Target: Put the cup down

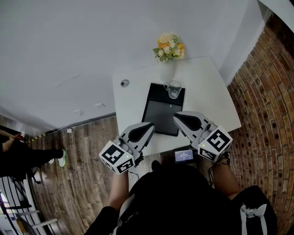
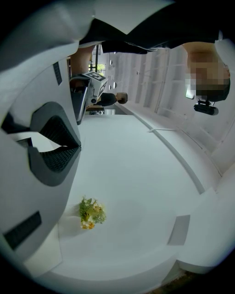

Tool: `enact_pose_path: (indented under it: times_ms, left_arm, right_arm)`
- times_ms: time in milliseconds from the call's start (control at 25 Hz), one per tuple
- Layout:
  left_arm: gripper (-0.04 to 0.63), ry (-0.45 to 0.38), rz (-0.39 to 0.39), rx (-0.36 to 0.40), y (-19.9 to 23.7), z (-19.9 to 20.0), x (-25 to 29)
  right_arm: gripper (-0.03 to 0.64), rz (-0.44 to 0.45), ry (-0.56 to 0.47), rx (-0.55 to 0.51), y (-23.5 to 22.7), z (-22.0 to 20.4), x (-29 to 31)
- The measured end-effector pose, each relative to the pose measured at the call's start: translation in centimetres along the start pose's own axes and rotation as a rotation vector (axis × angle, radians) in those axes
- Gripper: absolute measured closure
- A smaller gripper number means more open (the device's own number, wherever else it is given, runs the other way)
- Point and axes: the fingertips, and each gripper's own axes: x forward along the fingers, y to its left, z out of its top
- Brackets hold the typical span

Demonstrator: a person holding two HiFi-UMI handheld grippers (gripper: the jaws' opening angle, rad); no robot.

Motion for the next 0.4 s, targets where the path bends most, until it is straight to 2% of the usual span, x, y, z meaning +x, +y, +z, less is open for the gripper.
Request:
enact_pose_path:
  times_ms: [400]
  left_arm:
    - [0.588, 0.0, 0.006, -0.011, 0.38, -0.15, -0.06]
  right_arm:
    - [0.603, -0.007, 0.006, -0.012, -0.07, -0.15, 0.04]
